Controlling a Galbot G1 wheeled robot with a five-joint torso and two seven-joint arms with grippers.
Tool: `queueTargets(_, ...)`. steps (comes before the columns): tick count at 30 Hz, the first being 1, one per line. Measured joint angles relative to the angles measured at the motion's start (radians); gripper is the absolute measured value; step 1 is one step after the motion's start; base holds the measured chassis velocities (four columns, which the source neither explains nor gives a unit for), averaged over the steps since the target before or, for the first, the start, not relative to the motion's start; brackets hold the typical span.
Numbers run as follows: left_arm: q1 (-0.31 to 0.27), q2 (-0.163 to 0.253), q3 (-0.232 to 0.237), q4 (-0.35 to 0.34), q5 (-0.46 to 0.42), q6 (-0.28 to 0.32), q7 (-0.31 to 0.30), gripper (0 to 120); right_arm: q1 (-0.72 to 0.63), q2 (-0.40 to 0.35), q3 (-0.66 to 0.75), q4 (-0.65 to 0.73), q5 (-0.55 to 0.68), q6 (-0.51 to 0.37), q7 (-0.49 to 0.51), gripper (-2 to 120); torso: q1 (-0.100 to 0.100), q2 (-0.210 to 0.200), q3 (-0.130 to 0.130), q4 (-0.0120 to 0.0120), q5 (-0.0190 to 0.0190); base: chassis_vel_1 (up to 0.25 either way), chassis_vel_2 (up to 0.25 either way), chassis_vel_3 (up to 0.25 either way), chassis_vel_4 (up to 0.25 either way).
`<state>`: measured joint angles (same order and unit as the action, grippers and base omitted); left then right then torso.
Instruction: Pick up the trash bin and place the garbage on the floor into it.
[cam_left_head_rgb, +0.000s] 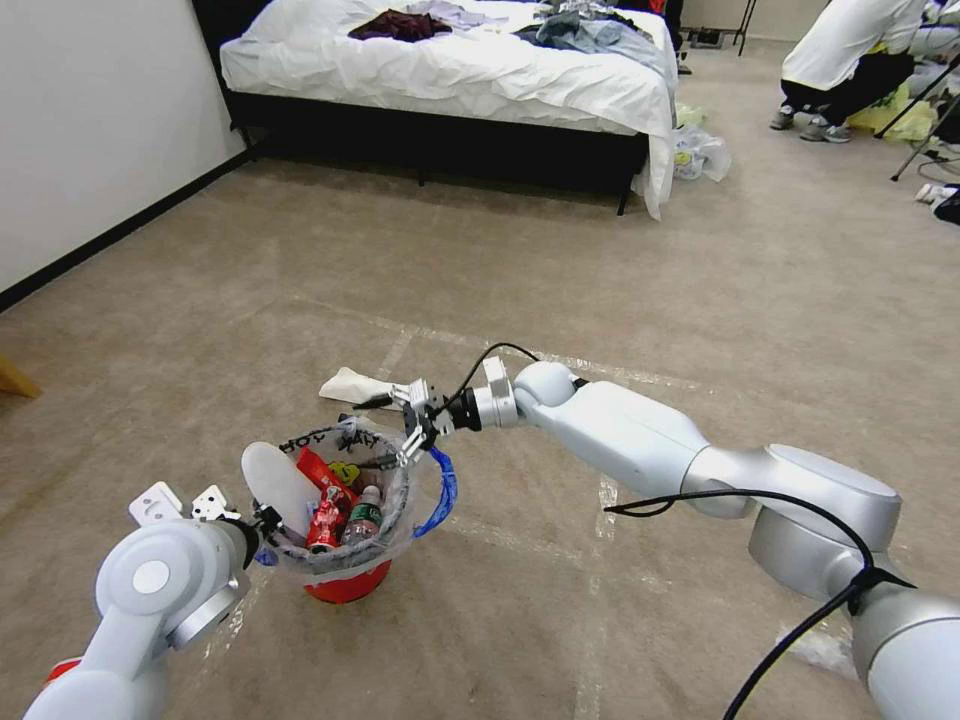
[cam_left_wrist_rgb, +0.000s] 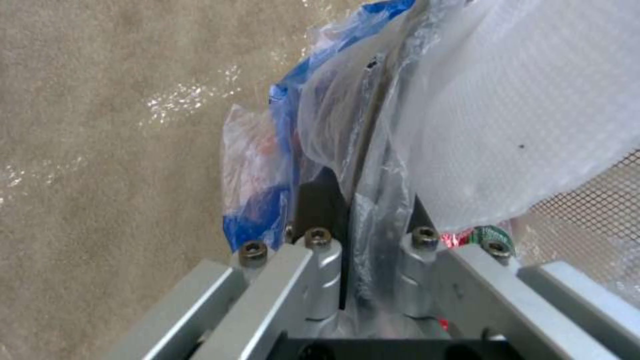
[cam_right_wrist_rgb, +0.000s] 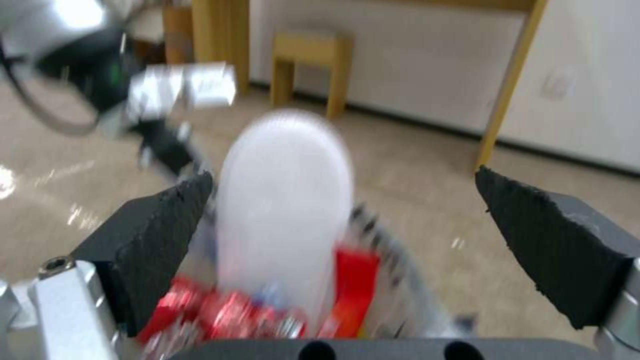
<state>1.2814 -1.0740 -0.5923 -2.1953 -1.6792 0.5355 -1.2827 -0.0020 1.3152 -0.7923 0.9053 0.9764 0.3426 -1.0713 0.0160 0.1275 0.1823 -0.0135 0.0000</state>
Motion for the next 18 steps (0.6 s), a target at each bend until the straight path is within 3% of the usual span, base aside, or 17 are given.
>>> queueTargets(8, 0.001, 0.013, -0.039, -0.031, -0.029, -0.012, -0.002, 4, 0.003, -0.051, 0.122, 0.098, 0.110, 0.001, 0.086, 100, 0.000, 0.000, 0.000, 0.0001, 0.0000, 0.000, 0.000, 0.000, 0.000)
queueTargets(10, 0.003, 0.019, -0.050, -0.048, -0.043, -0.016, -0.006, 4, -0.046, -0.075, 0.240, 0.155, 0.110, 0.006, 0.207, 100, 0.000, 0.000, 0.000, -0.0001, 0.0003, 0.000, 0.000, 0.000, 0.000)
queueTargets(12, 0.003, 0.019, -0.053, -0.050, -0.046, -0.016, -0.008, 4, -0.058, -0.078, 0.271, 0.166, 0.103, 0.012, 0.239, 100, 0.000, 0.000, 0.000, -0.0001, 0.0002, 0.000, 0.000, 0.000, 0.000)
queueTargets(14, 0.001, 0.021, -0.066, -0.060, -0.061, -0.022, -0.014, 4, -0.116, -0.105, 0.381, 0.228, 0.052, 0.058, 0.412, 100, 0.000, 0.000, 0.000, 0.0001, 0.0002, 0.000, 0.000, 0.000, 0.000)
queueTargets(15, 0.001, 0.021, -0.066, -0.060, -0.061, -0.022, -0.014, 4, -0.116, -0.105, 0.381, 0.228, 0.052, 0.058, 0.412, 100, 0.000, 0.000, 0.000, 0.0001, 0.0002, 0.000, 0.000, 0.000, 0.000)
queueTargets(17, 0.001, 0.027, -0.078, -0.071, -0.071, -0.028, -0.017, 4, -0.156, -0.131, 0.445, 0.271, -0.005, 0.095, 0.537, 100, 0.000, 0.000, 0.000, 0.0000, 0.0002, 0.000, 0.000, 0.000, 0.000)
queueTargets(18, 0.001, 0.027, -0.078, -0.071, -0.071, -0.028, -0.017, 4, -0.156, -0.131, 0.445, 0.271, -0.005, 0.095, 0.537, 100, 0.000, 0.000, 0.000, 0.0000, 0.0002, 0.000, 0.000, 0.000, 0.000)
